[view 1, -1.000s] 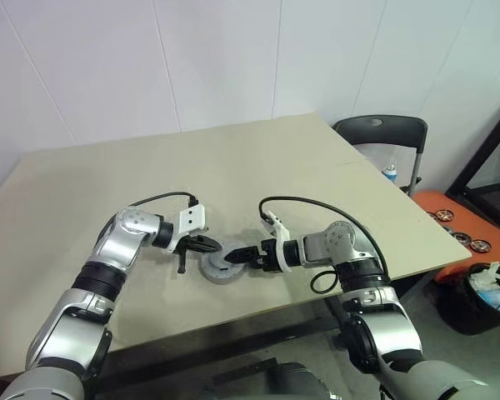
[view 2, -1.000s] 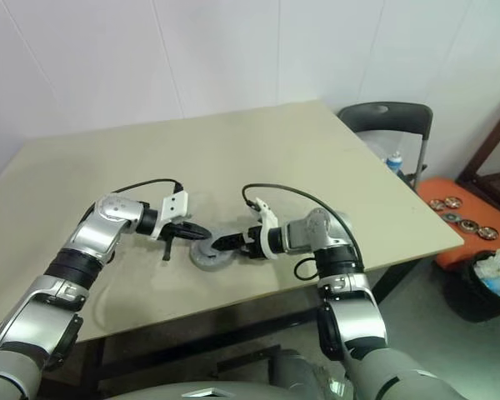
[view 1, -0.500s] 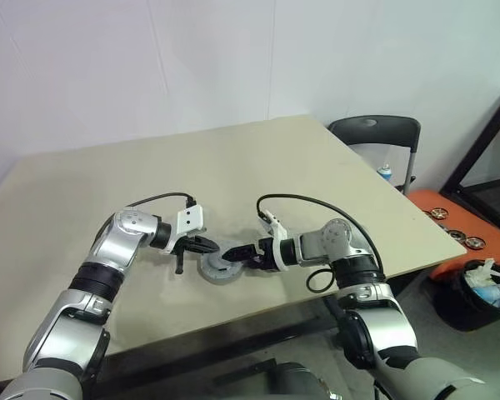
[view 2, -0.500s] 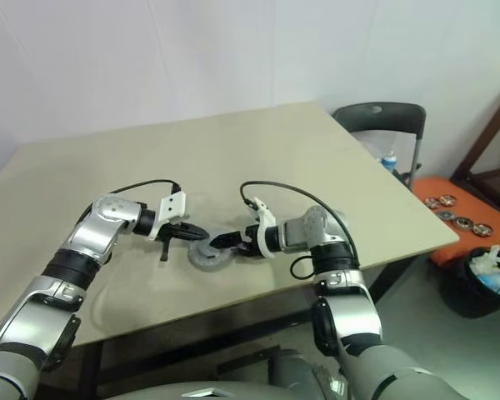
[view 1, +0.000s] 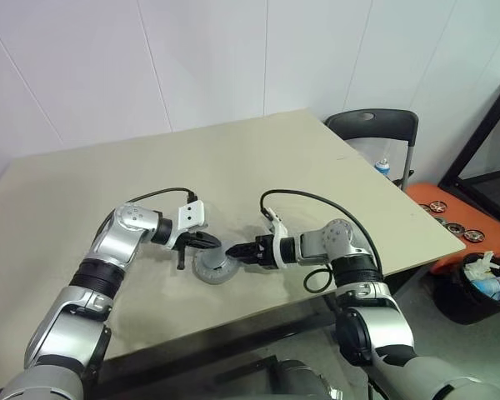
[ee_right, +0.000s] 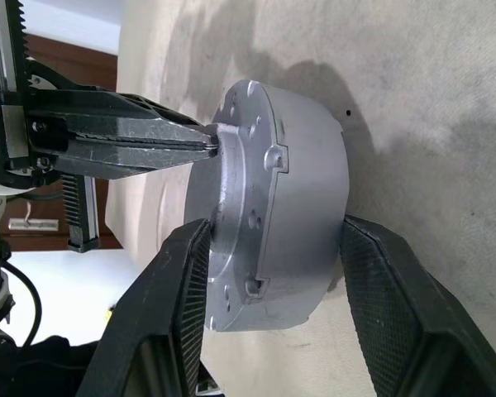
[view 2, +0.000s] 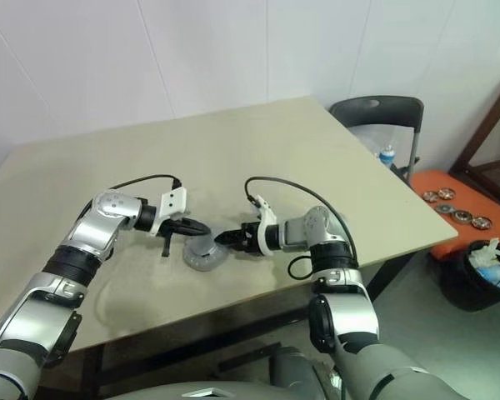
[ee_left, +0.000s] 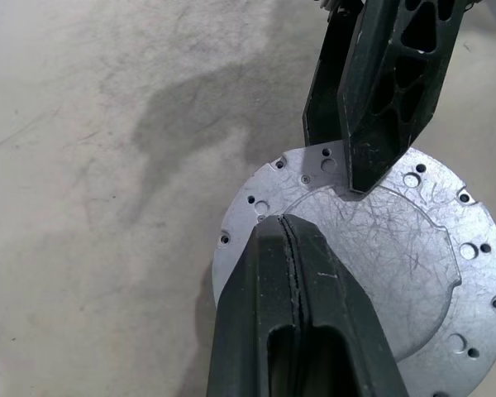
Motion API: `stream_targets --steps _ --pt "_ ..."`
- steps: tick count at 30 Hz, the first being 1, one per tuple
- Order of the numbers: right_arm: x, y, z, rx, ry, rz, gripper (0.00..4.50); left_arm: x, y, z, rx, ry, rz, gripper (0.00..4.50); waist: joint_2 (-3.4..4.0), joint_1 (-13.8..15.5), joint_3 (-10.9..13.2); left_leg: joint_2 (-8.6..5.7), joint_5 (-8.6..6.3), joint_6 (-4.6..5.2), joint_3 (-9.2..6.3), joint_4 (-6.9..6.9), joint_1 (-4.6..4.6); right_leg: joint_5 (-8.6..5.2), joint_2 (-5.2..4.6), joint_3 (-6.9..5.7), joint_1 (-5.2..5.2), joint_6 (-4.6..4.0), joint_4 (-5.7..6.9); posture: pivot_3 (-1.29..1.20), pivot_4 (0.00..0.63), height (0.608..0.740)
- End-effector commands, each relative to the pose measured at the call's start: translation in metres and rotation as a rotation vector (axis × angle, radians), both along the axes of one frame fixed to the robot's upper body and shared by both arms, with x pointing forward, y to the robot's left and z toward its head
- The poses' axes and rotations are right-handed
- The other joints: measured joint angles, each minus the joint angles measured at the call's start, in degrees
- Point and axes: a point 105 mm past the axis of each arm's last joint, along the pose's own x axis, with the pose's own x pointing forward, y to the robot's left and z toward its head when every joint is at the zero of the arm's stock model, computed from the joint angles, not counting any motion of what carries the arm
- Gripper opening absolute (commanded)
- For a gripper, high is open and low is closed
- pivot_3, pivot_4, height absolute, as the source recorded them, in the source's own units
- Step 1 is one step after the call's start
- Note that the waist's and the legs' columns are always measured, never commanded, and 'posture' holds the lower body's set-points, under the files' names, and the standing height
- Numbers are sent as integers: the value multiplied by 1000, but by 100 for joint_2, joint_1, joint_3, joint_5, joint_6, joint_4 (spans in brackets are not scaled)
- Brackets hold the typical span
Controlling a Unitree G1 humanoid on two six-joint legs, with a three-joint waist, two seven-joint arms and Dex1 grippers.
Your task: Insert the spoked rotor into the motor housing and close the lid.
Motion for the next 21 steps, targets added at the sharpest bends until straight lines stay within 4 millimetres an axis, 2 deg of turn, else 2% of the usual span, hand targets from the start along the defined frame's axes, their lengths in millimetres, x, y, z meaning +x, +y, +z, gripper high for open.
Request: stream_targets --steps 1,7,13,16,19,21 --pt "-3 21 18 54 -49 66 2057 -20 6 -46 113 149 -1 0 0 0 0 -1 -1 -1 1 0 0 0 0 1 0 0 -2 0 0 740" --pt "-5 23 15 45 -56 77 2056 -19 8 -46 121 142 4 0 3 1 1 -1 -2 -3 2 0 -1 0 0 2 0 0 -4 0 0 740" --pt "-3 27 23 105 -53 66 2055 -19 8 -47 120 139 6 0 3 1 1 -1 -2 -3 2 0 -1 -1 2 2 0 0 -5 0 0 740" --pt "2 29 34 196 -52 38 2047 -19 7 -47 118 137 8 0 3 3 1 -1 -2 -3 2 0 -3 0 1 3 -1 0 -5 0 0 740" --pt "6 32 52 316 -58 22 1865 -19 7 -48 117 134 11 0 2 10 5 -3 -2 -4 3 0 -7 0 -1 5 -6 0 -6 0 0 740" --pt "7 32 53 324 -59 10 1361 -20 6 -49 116 133 13 0 1 9 11 -4 -2 -4 3 0 -21 3 -1 7 -21 -5 -5 0 0 740"
